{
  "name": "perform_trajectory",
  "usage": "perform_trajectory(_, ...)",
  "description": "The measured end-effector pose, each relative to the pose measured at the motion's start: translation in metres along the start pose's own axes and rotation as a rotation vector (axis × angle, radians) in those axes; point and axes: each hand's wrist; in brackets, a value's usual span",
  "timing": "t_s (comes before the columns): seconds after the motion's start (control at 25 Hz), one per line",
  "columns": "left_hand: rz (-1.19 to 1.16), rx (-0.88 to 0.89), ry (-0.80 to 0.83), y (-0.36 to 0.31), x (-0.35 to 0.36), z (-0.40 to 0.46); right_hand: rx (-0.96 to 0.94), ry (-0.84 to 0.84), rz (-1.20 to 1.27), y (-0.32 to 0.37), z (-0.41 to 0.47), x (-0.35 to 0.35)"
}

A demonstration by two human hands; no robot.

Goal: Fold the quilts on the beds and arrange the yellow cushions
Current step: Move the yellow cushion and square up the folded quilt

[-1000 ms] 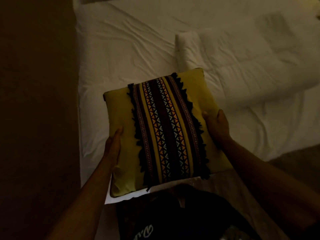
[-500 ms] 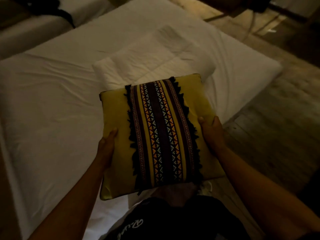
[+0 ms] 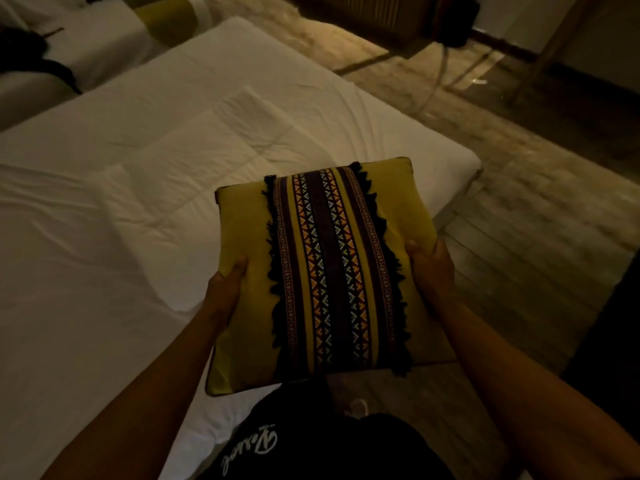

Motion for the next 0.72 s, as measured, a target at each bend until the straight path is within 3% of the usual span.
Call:
perform_trajectory(0.32,0.014,0.038,0.064,-0.070,0.133,0.109,0.042,-0.059,-0.012,0.007,0.162,-0.030)
perform_trajectory(0.72,0.043,0.065,0.119,-0.161,0.286,0.217,0.243,-0.094,-0.012,0.016,0.372,-0.058)
Point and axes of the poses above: each hand's wrist, its own z-axis towards the middle knuckle, its own x-axis out of the palm, y = z × x, and after that the axes turned 4 degrees about -x, right-handed
